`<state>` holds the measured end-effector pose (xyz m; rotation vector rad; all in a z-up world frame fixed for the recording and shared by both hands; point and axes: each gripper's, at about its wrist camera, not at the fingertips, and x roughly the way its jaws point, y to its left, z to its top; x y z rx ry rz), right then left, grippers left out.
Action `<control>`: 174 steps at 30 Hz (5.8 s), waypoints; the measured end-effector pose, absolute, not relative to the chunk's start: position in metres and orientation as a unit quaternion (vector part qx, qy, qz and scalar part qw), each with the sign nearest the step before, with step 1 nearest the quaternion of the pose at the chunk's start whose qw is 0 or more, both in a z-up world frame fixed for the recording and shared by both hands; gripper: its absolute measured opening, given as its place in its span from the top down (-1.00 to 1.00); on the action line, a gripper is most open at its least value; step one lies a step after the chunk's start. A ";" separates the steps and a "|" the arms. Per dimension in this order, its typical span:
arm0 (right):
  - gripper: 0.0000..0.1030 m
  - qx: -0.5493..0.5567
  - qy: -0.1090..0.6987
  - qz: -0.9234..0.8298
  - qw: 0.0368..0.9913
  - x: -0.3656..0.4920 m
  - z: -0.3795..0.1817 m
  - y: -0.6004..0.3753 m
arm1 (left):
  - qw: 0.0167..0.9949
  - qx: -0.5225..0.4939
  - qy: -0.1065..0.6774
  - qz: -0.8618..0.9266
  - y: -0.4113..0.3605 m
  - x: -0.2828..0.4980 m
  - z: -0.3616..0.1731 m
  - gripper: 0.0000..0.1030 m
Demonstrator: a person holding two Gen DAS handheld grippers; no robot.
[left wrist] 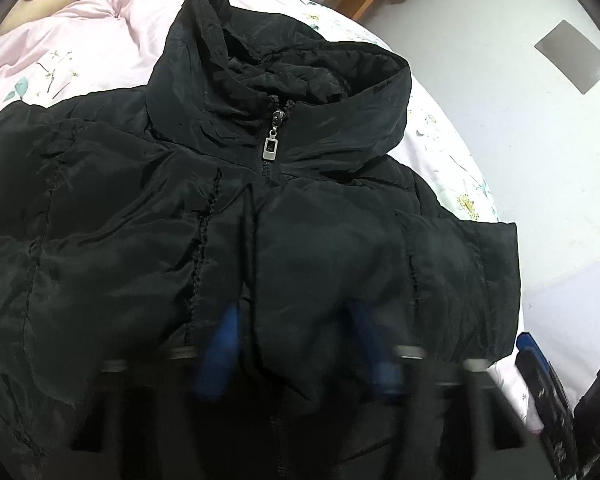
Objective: Fold large clothes
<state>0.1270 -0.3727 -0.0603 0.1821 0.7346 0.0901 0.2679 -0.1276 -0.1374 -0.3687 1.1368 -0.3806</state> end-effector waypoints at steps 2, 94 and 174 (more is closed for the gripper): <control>-0.01 0.099 0.355 0.016 0.929 0.126 -0.058 -0.387 | 0.812 -0.180 0.526 -0.177 -0.125 0.266 -0.132 0.73; 0.76 0.030 0.395 -0.009 0.918 0.404 -0.069 -0.342 | 0.869 -0.107 0.480 0.045 -0.015 0.504 -0.110 0.86; 1.00 -0.015 0.306 0.062 0.950 0.278 -0.032 -0.334 | 0.897 -0.208 0.387 -0.058 0.013 0.338 -0.084 0.79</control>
